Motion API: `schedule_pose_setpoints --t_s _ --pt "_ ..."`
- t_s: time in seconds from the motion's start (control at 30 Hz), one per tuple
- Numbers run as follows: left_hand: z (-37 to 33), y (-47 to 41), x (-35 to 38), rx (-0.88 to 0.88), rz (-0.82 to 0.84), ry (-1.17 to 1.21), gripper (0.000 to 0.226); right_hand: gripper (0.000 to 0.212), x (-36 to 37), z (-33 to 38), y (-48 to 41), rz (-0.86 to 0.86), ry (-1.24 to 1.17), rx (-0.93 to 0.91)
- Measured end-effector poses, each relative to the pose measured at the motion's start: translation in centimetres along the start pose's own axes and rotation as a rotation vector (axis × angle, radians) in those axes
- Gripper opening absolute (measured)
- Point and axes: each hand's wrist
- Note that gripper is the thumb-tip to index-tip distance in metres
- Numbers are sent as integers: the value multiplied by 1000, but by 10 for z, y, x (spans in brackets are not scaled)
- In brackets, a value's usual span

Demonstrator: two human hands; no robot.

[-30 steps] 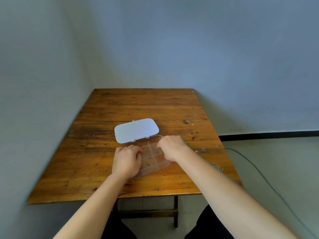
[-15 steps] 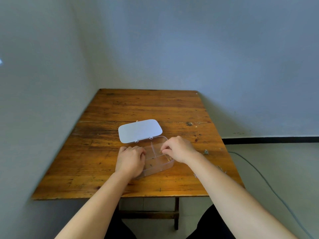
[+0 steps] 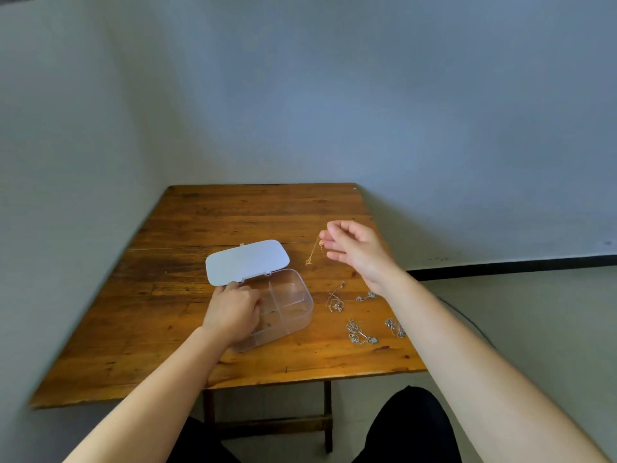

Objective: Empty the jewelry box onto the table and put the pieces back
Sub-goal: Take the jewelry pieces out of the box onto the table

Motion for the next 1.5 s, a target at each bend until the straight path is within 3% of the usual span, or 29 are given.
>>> schedule_pose_setpoints --t_s 0.1,0.2,0.33,0.53,0.63,0.8,1.03,1.2,1.37,1.5 --pt "-19 -11 -7 22 -97 -89 29 14 -20 15 -4 -70 2 -48" --pt "-45 -26 -11 56 -104 26 39 10 -38 19 -9 -112 63 -60" --pt "-82 -44 -5 174 30 122 47 9 -56 11 -18 -118 228 -30" --pt "-108 -56 18 230 203 -53 50 10 -73 -21 -37 -159 281 34" --pt "-108 -54 25 212 162 -53 49 19 -79 -52 -39 -142 382 111" --pt "-108 -51 28 204 127 -29 48 31 -88 -102 -22 -33 772 240" --pt "-109 -52 28 200 140 -44 49 33 -97 -107 0 -58 686 228" --pt "-114 -46 25 200 81 -43 50 33 -106 -106 42 -191 703 184" --pt "-121 -35 14 375 -62 -124 51 29 -106 -116 94 -283 826 153" --pt "-134 7 25 497 -163 48 49 33 -102 -125 125 -285 914 76"
Point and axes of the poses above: each hand's wrist, its own y-axis away from the middle knuckle, its own x-axis out of the palm, z = x × y, and after that the axes turned 8 degrees about -x, right-handed
